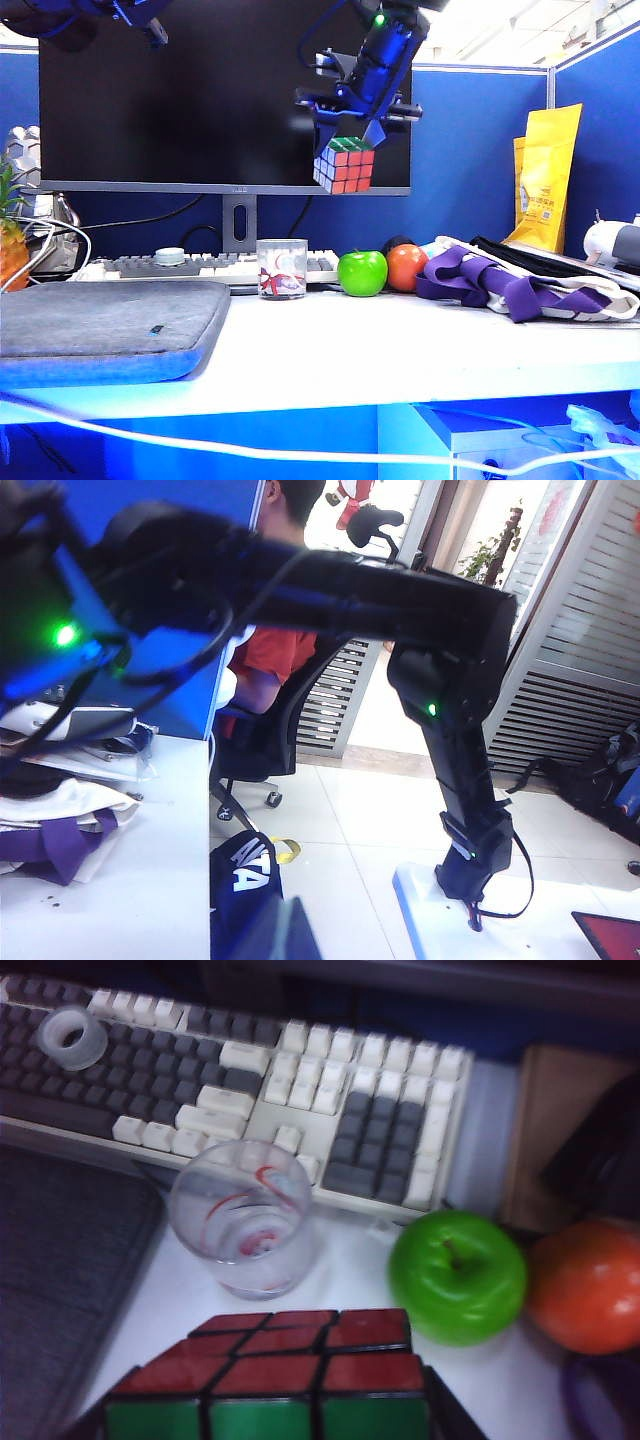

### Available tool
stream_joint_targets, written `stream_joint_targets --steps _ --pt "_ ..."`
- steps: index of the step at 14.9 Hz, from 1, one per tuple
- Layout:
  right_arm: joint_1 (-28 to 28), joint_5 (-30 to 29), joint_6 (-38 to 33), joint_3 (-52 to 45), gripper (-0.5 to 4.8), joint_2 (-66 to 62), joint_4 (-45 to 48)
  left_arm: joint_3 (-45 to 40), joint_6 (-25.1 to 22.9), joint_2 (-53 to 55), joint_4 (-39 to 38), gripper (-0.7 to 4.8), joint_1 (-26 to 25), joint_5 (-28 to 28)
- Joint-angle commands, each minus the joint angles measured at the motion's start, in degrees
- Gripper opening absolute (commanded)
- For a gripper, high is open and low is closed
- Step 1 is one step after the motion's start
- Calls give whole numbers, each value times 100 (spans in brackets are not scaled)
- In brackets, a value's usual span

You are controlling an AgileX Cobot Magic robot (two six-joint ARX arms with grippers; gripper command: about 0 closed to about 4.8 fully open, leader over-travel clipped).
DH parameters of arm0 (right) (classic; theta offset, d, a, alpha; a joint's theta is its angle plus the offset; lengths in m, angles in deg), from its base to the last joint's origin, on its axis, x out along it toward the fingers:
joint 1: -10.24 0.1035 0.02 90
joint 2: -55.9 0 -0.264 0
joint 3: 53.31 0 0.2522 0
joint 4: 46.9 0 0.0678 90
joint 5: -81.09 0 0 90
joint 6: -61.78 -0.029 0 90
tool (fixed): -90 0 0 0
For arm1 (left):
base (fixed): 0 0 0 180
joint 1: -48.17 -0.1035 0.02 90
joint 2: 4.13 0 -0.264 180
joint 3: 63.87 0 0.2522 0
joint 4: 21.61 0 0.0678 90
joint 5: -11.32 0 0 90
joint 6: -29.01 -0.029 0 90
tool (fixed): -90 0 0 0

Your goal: Rotate the Rubik's Cube so that its red face is facing towards you.

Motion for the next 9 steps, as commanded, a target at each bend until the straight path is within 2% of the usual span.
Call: stream_joint_targets --steps 1,9 --pt "13 35 402 13 0 415 -470 17 -4 -24 -24 -5 -7 81" --pt "149 37 793 -151 0 2861 -1497 17 61 -28 -26 -5 -256 81"
